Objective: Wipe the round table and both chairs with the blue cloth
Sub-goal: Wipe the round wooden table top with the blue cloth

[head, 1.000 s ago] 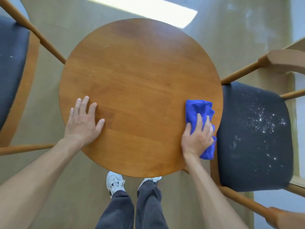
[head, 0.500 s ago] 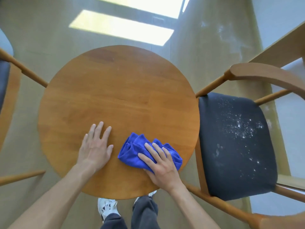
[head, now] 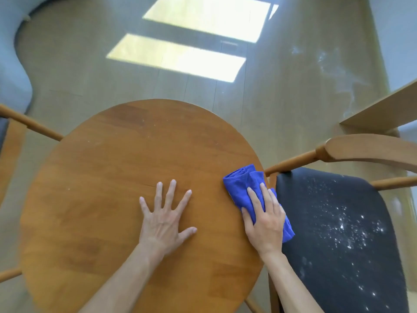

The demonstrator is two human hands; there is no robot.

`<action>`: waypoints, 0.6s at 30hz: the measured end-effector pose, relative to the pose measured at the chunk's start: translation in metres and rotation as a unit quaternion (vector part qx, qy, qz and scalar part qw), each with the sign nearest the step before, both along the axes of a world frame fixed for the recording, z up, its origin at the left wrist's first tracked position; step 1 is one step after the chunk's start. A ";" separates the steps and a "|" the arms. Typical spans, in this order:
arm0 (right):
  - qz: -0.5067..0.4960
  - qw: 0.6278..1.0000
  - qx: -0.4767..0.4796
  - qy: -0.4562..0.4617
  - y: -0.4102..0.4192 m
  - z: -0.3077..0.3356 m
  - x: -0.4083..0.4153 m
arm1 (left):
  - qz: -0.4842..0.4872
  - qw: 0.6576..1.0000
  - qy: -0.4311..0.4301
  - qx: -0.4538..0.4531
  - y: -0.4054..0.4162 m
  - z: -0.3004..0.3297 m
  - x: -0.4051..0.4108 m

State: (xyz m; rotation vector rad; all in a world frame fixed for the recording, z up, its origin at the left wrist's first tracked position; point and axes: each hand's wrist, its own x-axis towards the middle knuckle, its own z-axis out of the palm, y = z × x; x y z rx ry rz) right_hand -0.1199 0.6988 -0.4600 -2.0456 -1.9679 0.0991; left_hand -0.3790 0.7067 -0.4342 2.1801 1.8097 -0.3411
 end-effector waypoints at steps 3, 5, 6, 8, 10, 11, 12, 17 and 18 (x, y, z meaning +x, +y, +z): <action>-0.058 0.998 0.002 -0.009 0.035 -0.003 -0.009 | 0.001 1.000 -0.007 -0.006 -0.001 0.000 0.000; -0.095 0.995 0.002 -0.007 0.058 -0.004 -0.019 | 0.001 1.000 -0.009 -0.007 -0.001 0.002 0.000; -0.109 0.994 -0.001 -0.004 0.070 -0.005 -0.025 | 0.000 1.000 -0.010 -0.002 0.000 0.003 0.000; -0.122 0.992 -0.010 0.000 0.094 -0.005 -0.038 | 0.003 1.000 -0.021 0.005 0.000 0.004 0.001; -0.119 0.993 -0.018 0.001 0.118 -0.005 -0.055 | 0.008 0.999 -0.035 0.012 0.000 0.004 0.002; -0.114 0.993 -0.017 0.001 0.130 -0.005 -0.065 | 0.010 0.999 -0.040 0.014 0.000 0.004 0.001; -0.108 0.994 -0.016 0.003 0.141 -0.006 -0.077 | 0.013 0.999 -0.044 0.012 0.000 0.005 0.001; -0.022 1.000 -0.012 0.012 0.183 -0.004 -0.167 | 0.025 0.998 -0.065 -0.007 0.002 0.000 0.001; 0.010 1.000 -0.012 0.021 0.187 -0.002 -0.192 | 0.025 0.997 -0.069 -0.007 0.002 -0.002 0.000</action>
